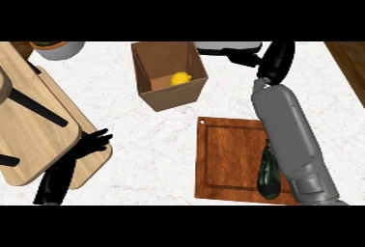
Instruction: Pick the lemon from the cutting board and place it in the cardboard box
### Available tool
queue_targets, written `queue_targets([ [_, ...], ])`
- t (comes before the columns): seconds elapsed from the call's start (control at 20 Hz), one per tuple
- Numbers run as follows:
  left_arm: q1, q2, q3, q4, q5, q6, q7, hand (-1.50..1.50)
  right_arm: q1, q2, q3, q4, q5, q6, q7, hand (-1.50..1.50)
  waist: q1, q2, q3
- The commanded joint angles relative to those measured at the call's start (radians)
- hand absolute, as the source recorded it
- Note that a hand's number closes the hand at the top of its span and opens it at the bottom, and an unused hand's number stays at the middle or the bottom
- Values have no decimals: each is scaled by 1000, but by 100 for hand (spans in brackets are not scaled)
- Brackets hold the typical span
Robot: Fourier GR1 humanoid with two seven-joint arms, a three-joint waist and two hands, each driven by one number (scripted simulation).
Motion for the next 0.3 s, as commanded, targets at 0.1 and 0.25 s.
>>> queue_targets([
  [0.1, -19, 95, 168, 141, -12, 84, 29, 0, 170, -43, 34, -156, -50, 124, -37, -150, -33, -3, -1],
  [0.25, -12, 108, 187, 130, 3, 87, 30, 0, 220, -86, 47, -227, -77, 223, -13, -150, -43, -7, -2],
])
